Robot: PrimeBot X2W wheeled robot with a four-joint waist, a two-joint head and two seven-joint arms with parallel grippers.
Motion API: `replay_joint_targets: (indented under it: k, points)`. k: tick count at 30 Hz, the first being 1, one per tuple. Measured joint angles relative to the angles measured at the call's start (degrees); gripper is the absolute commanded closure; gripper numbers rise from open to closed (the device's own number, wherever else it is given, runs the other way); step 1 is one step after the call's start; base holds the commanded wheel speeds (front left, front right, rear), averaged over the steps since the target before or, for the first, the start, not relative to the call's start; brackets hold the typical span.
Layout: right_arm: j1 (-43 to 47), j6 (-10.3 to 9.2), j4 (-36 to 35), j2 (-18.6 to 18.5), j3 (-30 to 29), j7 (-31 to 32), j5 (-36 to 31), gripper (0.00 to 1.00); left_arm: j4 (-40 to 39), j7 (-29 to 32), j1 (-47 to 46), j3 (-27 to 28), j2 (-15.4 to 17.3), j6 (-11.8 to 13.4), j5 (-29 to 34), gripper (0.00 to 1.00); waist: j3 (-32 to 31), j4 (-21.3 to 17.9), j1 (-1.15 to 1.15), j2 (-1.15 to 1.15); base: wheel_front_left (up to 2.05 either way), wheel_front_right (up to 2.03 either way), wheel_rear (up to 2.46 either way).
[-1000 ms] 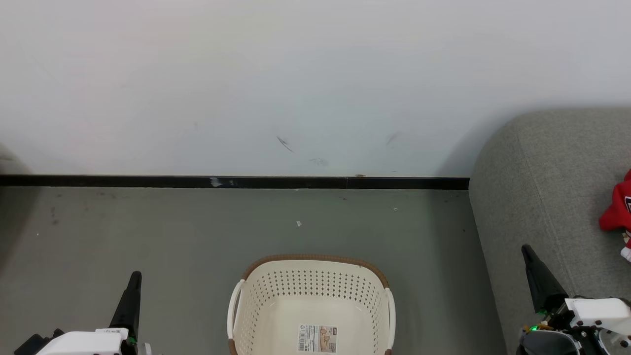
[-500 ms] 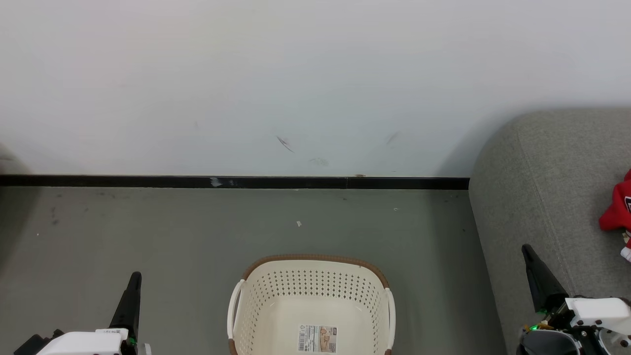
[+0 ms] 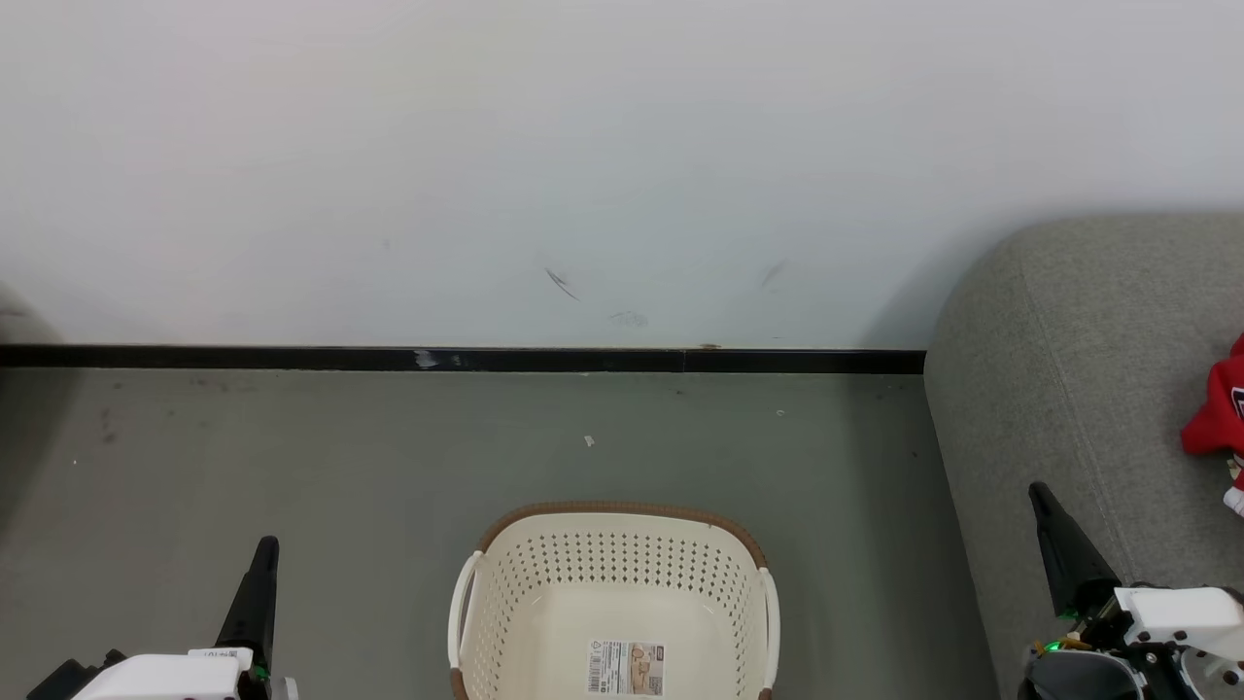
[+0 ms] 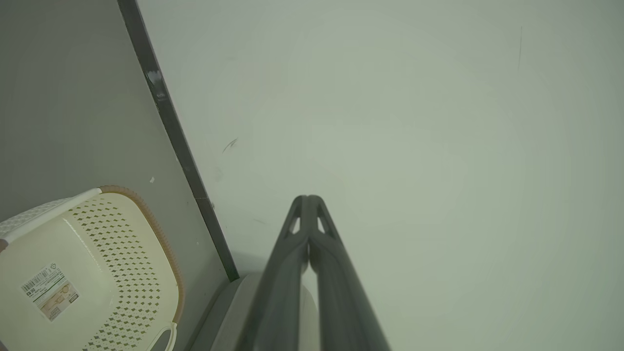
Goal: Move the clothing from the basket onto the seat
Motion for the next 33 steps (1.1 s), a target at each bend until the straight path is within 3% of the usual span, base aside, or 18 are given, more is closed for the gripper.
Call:
replay_joint_targets:
  k: [33]
  points:
    - [0.0,0.00,0.1,0.2,-0.2,0.2,0.0,1.00,0.1,0.3,0.0,0.1,0.0,-0.2,0.0,1.00,0.0,0.0,-0.01,0.00,0.00,0.00,0.00]
